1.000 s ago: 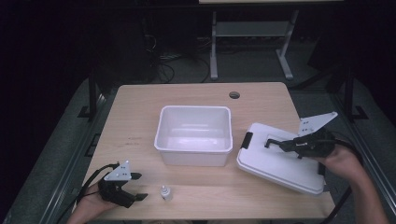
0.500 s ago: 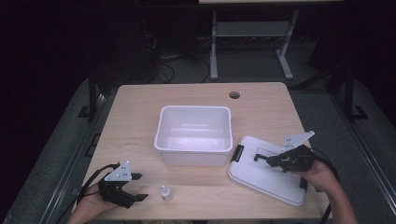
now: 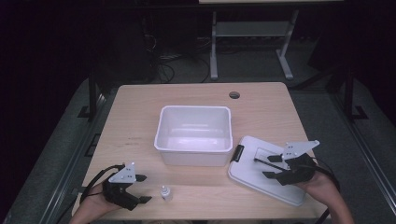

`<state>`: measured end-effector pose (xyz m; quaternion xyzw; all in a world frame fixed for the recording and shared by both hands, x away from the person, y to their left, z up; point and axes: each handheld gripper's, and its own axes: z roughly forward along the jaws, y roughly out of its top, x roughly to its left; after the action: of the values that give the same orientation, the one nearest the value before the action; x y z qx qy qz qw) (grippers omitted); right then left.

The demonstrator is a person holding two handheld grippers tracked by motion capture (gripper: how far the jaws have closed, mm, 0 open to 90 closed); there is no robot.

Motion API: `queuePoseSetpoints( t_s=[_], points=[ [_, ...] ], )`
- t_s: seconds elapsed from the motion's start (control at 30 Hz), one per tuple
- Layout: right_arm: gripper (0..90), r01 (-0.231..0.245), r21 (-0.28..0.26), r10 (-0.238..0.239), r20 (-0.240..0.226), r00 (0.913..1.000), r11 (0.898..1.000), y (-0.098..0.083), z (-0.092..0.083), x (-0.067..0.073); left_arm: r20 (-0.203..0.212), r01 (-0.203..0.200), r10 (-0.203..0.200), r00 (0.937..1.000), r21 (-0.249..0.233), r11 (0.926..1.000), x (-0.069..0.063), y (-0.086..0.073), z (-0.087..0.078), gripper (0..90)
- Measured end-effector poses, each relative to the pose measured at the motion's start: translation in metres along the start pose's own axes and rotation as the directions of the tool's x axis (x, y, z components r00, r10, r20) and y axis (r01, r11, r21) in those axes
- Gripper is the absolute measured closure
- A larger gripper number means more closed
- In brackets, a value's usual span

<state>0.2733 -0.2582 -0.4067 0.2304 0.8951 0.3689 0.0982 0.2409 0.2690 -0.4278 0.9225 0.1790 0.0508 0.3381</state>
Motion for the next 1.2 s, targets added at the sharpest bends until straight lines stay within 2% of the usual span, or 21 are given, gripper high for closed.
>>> queuePoseSetpoints(
  t_s=[0.1,0.2,0.33,0.5,0.8,1.0,1.2],
  points=[
    [37.2,0.016,-0.015,-0.016,0.018,0.9997,1.0,0.001,-0.002,0.01,0.007,-0.007,0.007,1.0,0.005,1.0,-0.001,0.004,0.002,27.6],
    [36.6,0.032,-0.026,-0.031,0.032,0.999,0.999,0.001,-0.005,0.016,0.021,-0.025,0.025,0.9995,0.005,0.9997,-0.003,0.009,0.003,32.0],
    [35.2,0.034,-0.024,-0.033,0.044,0.9985,0.999,-0.002,-0.004,0.02,0.062,-0.039,0.038,0.9974,0.023,0.999,-0.007,0.018,0.007,36.6],
    [34.4,0.039,-0.033,-0.037,0.052,0.998,0.999,-0.004,-0.001,0.024,0.076,-0.089,0.084,0.9936,0.068,0.9937,-0.012,0.031,0.012,39.7],
    [33.4,0.052,-0.05,-0.048,0.07,0.9964,0.997,-0.002,-0.005,0.024,0.092,-0.098,0.09,0.9917,0.077,0.9922,-0.015,0.041,0.022,43.8],
    [33.1,0.047,-0.05,-0.043,0.066,0.9969,0.998,-0.004,-0.004,0.024,0.116,-0.135,0.122,0.9857,0.114,0.9842,-0.015,0.046,0.031,47.9],
    [32.8,0.051,-0.053,-0.048,0.067,0.9966,0.997,-0.004,-0.004,0.024,0.148,-0.185,0.162,0.9757,0.161,0.9693,-0.014,0.054,0.036,51.4]
  ],
)
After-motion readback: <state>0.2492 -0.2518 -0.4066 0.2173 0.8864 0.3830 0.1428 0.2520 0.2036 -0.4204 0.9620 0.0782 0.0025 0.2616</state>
